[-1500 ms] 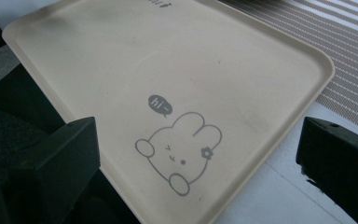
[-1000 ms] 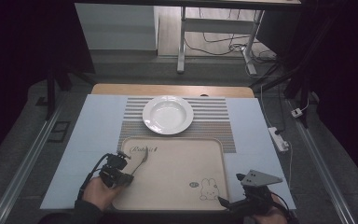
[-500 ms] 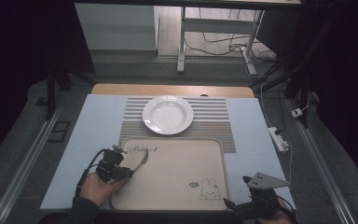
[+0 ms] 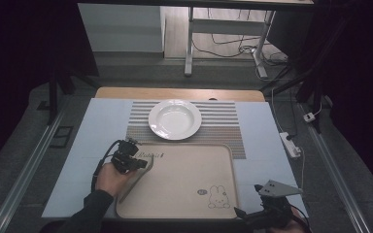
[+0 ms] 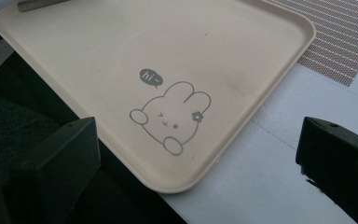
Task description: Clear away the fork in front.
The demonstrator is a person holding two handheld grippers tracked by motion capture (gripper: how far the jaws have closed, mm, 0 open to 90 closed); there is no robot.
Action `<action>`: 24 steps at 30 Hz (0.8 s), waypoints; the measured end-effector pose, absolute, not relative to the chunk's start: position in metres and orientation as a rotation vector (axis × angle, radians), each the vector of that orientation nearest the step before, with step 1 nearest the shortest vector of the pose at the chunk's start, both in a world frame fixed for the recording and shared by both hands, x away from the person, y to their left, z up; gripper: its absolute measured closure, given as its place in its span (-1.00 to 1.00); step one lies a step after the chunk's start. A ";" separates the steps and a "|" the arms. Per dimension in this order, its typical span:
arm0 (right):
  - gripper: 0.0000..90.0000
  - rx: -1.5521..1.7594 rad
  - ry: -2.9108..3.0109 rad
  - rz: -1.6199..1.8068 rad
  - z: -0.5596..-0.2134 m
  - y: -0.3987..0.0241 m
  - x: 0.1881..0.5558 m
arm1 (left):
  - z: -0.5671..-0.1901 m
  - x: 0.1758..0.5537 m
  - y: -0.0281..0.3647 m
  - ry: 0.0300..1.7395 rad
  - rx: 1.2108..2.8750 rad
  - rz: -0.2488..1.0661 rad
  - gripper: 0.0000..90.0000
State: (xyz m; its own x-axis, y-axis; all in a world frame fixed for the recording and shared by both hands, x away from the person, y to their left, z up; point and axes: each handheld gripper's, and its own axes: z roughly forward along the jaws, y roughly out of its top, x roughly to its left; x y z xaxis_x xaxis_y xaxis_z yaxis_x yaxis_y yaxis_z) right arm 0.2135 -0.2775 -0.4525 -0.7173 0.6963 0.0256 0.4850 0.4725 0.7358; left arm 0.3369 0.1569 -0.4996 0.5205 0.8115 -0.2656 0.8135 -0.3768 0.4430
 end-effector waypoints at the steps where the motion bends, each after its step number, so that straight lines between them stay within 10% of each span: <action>1: -1.00 1.012 2.448 1.089 -0.453 -0.277 0.214 | -0.500 0.338 0.154 1.306 2.235 -0.007 0.98; 24: -1.00 1.027 2.478 1.105 -0.454 -0.279 0.217 | -0.514 0.330 0.115 1.166 2.361 0.003 0.98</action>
